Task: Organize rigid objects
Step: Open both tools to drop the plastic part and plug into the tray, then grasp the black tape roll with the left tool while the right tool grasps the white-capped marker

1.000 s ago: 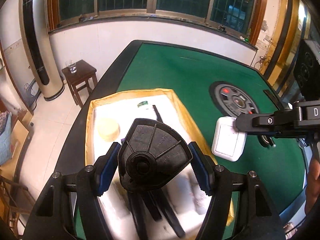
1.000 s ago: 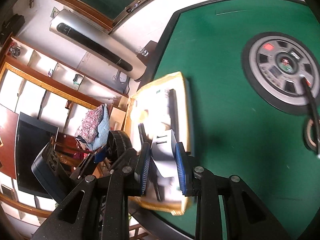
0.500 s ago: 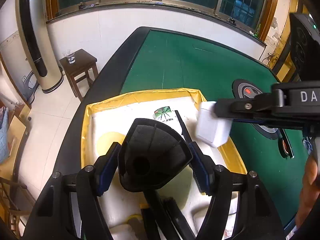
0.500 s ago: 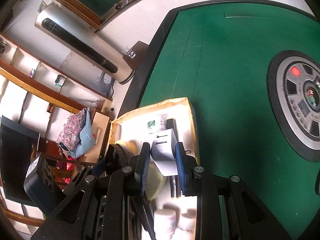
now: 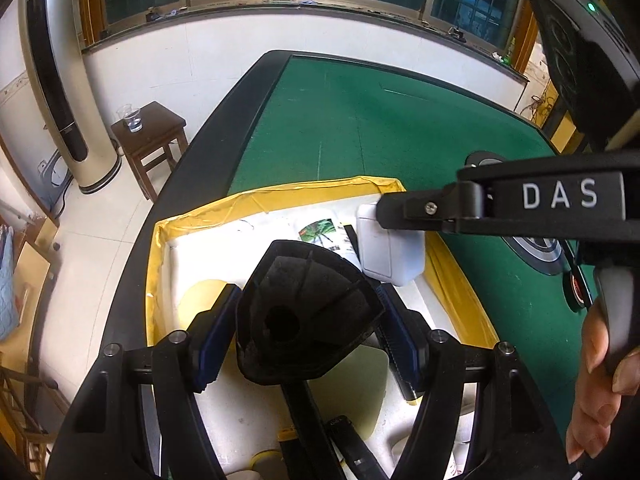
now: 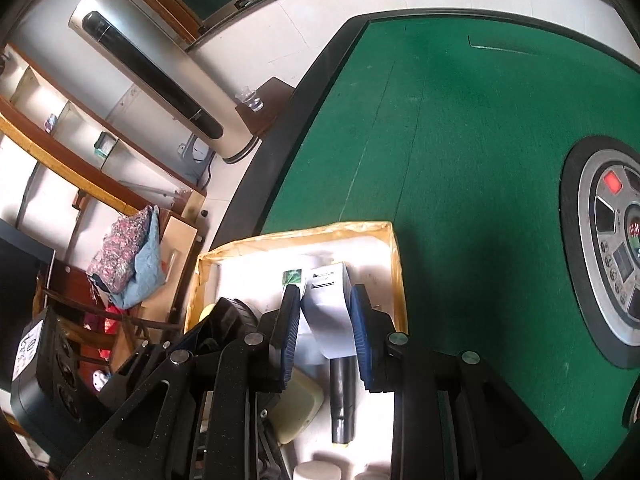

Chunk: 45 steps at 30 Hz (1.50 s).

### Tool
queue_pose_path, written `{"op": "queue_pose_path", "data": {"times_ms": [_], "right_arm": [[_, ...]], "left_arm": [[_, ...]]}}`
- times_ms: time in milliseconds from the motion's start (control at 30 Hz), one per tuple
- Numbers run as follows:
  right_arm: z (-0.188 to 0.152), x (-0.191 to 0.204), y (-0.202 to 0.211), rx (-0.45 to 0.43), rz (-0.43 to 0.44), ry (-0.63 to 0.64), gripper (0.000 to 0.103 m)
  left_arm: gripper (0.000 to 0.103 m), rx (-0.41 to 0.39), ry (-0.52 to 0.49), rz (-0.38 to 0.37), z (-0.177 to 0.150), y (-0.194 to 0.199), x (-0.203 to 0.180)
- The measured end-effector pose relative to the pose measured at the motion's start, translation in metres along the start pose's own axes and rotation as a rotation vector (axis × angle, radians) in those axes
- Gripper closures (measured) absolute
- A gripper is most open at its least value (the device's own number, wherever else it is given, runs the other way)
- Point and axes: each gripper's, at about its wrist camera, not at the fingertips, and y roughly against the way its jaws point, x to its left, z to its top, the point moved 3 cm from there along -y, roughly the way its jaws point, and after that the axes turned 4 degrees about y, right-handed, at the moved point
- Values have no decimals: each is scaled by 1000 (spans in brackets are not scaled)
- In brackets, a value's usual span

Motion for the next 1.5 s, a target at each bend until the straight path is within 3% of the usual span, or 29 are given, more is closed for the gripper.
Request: {"op": "queue_pose_path", "data": {"times_ms": [400,600,967,1167,1233,1333,1500], "right_arm": [[3,6,14,-5,36,34,79],[-8,-5,41,-38,72,9,79],[-55,-67,82,-41,74,-101,79],[-66,-142,125,-102,-59,-180,77],[-66,-174,131,-82,-119,-209,68],[-69,-211,134,-57,-165,-237,68],[-67,-237,119,-2,-207,-204,68]], "left_arm": [[27,22,22,-24,-2,6,-2],[27,-21,44,-63,-5,32,-11],[27,-38,-8,-148,-25,66,-77],[27,12,-109,-201,-50,72,-137],[27,29,-142,-206,-59,72,-154],[27,55,-168,-214,-70,71,-172],[27,74,-188,-200,-82,75,-186]]}}
